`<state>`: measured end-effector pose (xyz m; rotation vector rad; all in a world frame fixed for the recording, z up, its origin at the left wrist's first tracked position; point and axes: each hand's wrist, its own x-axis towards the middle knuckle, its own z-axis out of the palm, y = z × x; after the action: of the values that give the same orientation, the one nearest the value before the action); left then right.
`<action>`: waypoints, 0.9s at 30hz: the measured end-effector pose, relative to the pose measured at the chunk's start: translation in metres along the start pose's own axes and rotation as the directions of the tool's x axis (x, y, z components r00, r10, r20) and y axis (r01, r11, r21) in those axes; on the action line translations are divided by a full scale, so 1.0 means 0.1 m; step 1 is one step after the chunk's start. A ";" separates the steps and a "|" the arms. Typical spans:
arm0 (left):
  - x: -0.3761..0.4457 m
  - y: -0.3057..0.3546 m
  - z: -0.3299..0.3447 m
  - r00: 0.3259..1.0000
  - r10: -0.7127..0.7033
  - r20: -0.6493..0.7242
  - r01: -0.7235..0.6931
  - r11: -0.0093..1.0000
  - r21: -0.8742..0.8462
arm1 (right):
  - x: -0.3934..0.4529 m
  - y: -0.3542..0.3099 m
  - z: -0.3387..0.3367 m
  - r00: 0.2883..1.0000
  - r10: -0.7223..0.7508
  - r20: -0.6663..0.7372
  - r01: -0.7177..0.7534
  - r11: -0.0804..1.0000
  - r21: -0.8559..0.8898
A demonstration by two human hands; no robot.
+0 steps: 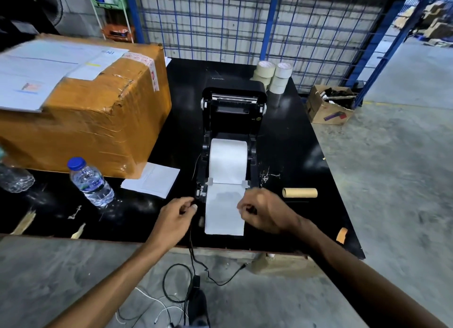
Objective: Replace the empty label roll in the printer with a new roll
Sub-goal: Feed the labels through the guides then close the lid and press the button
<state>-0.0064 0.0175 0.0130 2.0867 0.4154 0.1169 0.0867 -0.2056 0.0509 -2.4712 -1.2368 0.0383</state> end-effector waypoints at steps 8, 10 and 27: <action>-0.03 -0.01 0.12 0.825 -0.425 0.373 0.548 0.761 -0.347 | 0.91 0.35 -0.97 0.848 0.266 -0.458 -0.323 0.945 -0.049; -0.02 -0.02 0.11 0.819 -0.431 0.379 0.560 0.747 -0.359 | 1.10 0.47 -1.07 0.860 0.338 -0.383 -0.404 0.909 -0.105; 0.11 -0.14 0.07 0.772 -0.455 0.444 0.623 0.678 -0.390 | -0.04 0.18 -0.17 0.774 0.145 -0.616 -0.275 0.954 -0.120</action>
<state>0.0022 0.0216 -0.0034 1.3323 0.7128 -0.4221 0.1011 -0.2240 0.0602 -2.4701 -0.7034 -0.7987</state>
